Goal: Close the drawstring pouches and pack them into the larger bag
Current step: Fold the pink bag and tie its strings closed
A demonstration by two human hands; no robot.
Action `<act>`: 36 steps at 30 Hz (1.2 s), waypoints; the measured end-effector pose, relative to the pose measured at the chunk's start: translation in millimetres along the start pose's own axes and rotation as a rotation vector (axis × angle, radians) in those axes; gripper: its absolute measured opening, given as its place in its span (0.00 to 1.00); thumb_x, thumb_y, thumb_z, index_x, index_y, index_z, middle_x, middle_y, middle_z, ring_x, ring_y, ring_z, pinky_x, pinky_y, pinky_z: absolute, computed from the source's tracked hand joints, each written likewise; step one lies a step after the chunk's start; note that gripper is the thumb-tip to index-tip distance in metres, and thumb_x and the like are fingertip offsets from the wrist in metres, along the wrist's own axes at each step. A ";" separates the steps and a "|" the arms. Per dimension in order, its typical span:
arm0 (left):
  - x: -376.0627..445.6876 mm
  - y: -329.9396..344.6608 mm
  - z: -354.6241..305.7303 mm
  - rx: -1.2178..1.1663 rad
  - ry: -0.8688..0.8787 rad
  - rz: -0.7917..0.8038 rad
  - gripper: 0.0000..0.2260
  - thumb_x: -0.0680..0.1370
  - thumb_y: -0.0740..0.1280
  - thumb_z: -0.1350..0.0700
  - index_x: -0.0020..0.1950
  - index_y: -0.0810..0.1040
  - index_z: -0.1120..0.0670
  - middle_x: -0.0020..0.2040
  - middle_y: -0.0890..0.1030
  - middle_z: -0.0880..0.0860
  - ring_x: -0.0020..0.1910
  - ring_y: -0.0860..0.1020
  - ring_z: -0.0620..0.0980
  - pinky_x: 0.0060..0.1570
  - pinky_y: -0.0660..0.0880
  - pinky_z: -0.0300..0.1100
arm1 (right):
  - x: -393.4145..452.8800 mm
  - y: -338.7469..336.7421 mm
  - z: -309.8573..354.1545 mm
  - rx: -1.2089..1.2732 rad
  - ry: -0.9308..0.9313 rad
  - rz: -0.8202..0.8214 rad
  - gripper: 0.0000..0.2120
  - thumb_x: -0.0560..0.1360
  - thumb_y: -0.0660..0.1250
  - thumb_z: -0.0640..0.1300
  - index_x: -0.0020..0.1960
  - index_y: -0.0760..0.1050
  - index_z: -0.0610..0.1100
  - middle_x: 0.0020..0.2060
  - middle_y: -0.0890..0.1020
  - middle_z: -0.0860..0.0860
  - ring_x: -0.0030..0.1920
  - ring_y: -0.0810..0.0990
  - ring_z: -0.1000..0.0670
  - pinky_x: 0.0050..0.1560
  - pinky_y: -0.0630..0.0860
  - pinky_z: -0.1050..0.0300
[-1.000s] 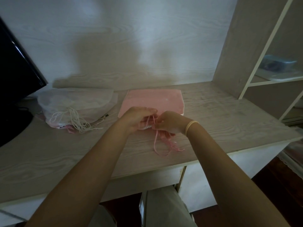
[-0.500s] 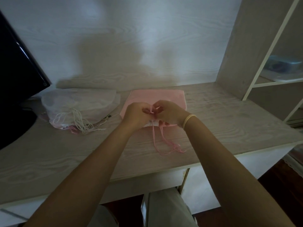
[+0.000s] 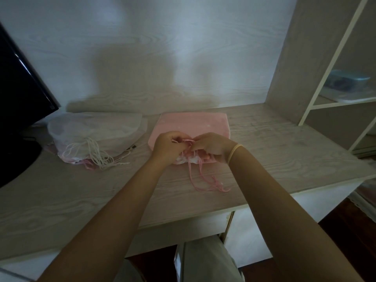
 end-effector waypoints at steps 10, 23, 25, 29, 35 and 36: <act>-3.0 -1.0 6.0 -0.238 -0.189 0.027 0.04 0.74 0.72 0.59 0.45 0.85 0.51 0.40 0.85 0.50 0.39 0.82 0.47 0.41 0.79 0.41 | -3.6 13.4 -0.4 0.871 0.013 0.196 0.17 0.73 0.56 0.39 0.61 0.70 0.39 0.29 0.75 0.46 0.21 0.65 0.54 0.23 0.64 0.64; -10.1 -4.4 12.0 -0.388 -0.351 -0.032 0.04 0.70 0.65 0.66 0.35 0.75 0.60 0.32 0.79 0.59 0.30 0.77 0.55 0.35 0.75 0.44 | -20.1 -46.3 6.4 1.446 -0.283 -0.313 0.15 0.75 0.55 0.33 0.56 0.76 0.37 0.40 0.74 0.43 0.40 0.79 0.45 0.45 0.80 0.56; -8.5 -4.1 14.2 -0.428 -0.359 -0.027 0.04 0.69 0.65 0.66 0.35 0.76 0.61 0.32 0.79 0.60 0.34 0.79 0.58 0.34 0.75 0.44 | -23.5 -55.4 3.8 1.427 -0.310 -0.370 0.15 0.75 0.55 0.34 0.55 0.77 0.37 0.43 0.75 0.42 0.48 0.79 0.42 0.53 0.79 0.52; -9.3 -3.8 13.5 -0.408 -0.351 0.007 0.02 0.66 0.67 0.67 0.37 0.76 0.62 0.36 0.80 0.63 0.40 0.81 0.65 0.42 0.78 0.52 | -25.9 -68.2 -2.0 1.293 -0.246 -0.551 0.11 0.77 0.56 0.37 0.52 0.76 0.38 0.52 0.73 0.40 0.52 0.79 0.40 0.53 0.79 0.49; -15.3 1.3 1.9 -0.305 -0.330 0.024 0.04 0.72 0.64 0.67 0.45 0.77 0.65 0.42 0.83 0.64 0.36 0.84 0.54 0.39 0.82 0.47 | -19.4 -62.6 -13.8 0.557 0.026 -0.657 0.17 0.73 0.59 0.35 0.61 0.69 0.39 0.54 0.75 0.43 0.39 0.84 0.39 0.22 0.74 0.60; -14.6 1.8 1.4 -0.277 -0.319 0.020 0.06 0.73 0.63 0.67 0.47 0.78 0.66 0.40 0.83 0.62 0.32 0.83 0.49 0.34 0.81 0.42 | -19.5 -63.8 -16.4 0.394 0.057 -0.684 0.19 0.71 0.60 0.38 0.62 0.70 0.40 0.57 0.75 0.41 0.40 0.84 0.39 0.25 0.74 0.60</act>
Point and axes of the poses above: each hand's wrist, its own x-axis towards the middle knuckle, its own y-axis out of the palm, z = x × y, the point moved 4 cm from there along x, towards the middle knuckle
